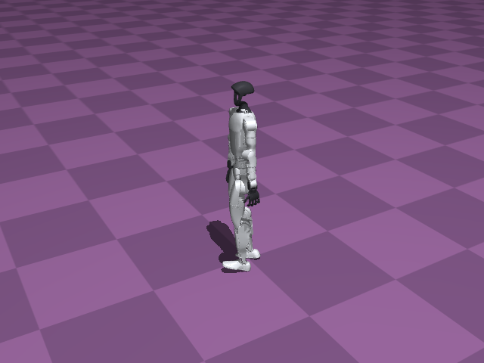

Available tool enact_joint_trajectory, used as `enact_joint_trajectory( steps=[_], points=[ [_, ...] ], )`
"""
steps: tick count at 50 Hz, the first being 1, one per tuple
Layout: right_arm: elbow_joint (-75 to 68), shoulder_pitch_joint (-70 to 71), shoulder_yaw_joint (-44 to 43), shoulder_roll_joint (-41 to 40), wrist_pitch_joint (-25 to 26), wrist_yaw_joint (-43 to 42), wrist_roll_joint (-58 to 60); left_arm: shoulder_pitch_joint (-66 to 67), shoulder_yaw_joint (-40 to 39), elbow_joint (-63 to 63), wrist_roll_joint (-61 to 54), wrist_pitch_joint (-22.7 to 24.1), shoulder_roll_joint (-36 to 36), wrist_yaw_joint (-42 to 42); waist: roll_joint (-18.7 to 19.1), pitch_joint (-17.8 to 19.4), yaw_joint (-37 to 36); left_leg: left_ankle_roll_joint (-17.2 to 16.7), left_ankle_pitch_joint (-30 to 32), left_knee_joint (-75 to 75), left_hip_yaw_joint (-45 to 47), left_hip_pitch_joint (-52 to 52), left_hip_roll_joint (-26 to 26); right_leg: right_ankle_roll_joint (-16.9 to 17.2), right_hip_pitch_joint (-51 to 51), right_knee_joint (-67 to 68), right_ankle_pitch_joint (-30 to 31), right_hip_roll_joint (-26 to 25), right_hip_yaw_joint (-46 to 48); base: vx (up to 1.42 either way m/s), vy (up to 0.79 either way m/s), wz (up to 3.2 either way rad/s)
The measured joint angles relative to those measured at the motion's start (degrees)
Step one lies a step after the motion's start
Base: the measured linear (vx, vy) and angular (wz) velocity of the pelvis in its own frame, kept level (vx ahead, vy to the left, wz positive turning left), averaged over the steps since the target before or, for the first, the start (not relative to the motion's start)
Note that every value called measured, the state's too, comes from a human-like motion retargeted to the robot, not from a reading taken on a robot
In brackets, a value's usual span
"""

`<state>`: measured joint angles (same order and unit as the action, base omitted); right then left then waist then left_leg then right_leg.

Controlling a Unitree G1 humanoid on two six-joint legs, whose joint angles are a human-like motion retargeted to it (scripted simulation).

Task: In place motions

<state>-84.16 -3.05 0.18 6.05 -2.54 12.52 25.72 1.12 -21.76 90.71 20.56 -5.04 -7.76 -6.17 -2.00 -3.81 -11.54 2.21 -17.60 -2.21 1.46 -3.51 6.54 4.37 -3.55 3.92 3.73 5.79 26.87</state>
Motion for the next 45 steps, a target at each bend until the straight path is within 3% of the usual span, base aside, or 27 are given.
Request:
enact_joint_trajectory(
  steps=[17, 35, 45],
  points=[
    [-6.35, 0.08, -0.06, 1.73, 2.78, -1.88, -1.06, 0.08, 0.96, -3.68, -1.66, 0.22, 3.37, -1.12, 1.51, -1.35, 16.26, -0.08, -3.55, 1.83, 12.53, 5.47, -3.34, -0.89, 3.83, 0.67, 3.0, -2.52, -15.68, -0.21, -0.15, -0.87],
    [-3.5, 0.94, 0.6, -0.08, 2.51, -0.43, -1.61, 0.62, 0.82, -0.25, 0.23, -0.2, 3.63, -0.5, 0.57, -2.61, 18.91, -0.03, -4.17, 2.73, 13.73, 6.4, -3.69, -1.23, 5.24, 0.64, 3.96, -3.43, -17.28, 0.0, -0.03, -0.08],
    [0.01, 1.78, 0.85, -0.16, 1.63, 0.41, -1.48, 0.56, 0.78, 2.0, -0.06, -0.66, 2.14, 0.62, -0.26, -2.91, 15.92, -0.01, -4.01, 2.57, 13.3, 5.91, -3.32, -0.77, 4.6, 0.21, 3.99, -2.67, -16.1, 0.02, 0.0, 0.14]
  ],
)
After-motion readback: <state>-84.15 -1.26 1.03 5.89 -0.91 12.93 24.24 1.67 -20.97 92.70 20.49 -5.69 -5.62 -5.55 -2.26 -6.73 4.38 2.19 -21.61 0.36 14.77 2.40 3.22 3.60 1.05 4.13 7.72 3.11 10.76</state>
